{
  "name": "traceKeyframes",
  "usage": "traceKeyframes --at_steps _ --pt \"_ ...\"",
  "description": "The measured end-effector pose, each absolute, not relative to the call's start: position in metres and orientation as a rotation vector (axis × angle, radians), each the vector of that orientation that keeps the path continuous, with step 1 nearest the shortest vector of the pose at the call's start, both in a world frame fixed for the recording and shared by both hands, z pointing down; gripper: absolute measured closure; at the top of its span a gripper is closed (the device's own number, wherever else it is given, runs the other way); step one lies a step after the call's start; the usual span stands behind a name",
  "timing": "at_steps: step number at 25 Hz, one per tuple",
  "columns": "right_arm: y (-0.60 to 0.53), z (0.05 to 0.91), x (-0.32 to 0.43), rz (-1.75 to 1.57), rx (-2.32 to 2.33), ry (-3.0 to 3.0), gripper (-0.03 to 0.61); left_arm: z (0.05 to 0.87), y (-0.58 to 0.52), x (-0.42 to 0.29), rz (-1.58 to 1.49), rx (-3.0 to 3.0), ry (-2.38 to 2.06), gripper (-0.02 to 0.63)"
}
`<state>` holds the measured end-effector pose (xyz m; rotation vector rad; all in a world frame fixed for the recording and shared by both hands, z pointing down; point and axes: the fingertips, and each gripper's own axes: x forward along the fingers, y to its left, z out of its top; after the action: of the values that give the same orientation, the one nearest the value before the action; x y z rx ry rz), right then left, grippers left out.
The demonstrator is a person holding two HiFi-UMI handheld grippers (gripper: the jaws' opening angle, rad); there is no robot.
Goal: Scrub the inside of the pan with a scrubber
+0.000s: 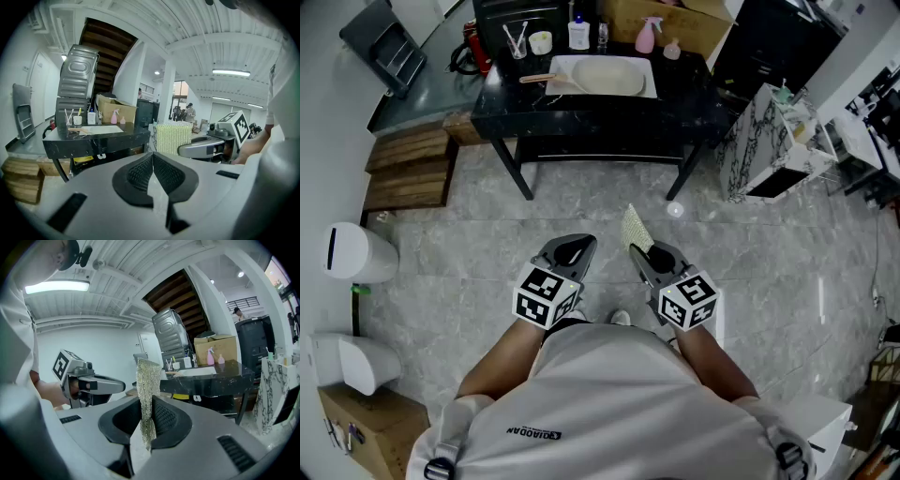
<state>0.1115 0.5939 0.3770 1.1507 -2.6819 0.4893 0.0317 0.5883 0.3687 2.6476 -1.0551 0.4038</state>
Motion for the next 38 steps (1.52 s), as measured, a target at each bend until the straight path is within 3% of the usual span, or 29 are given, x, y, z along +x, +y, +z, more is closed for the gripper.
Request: traceKeyframes --at_steps 23,38 --pt "0.6 0.374 0.124 0.508 1.159 -2.725 0.502 0.369 0.593 0.04 0.408 2.633 -1.089 0.598" --pt "0.596 0.386 0.178 0.527 1.152 -2.734 0.502 0.379 0.594 0.087 0.414 2.612 -1.134 0.598"
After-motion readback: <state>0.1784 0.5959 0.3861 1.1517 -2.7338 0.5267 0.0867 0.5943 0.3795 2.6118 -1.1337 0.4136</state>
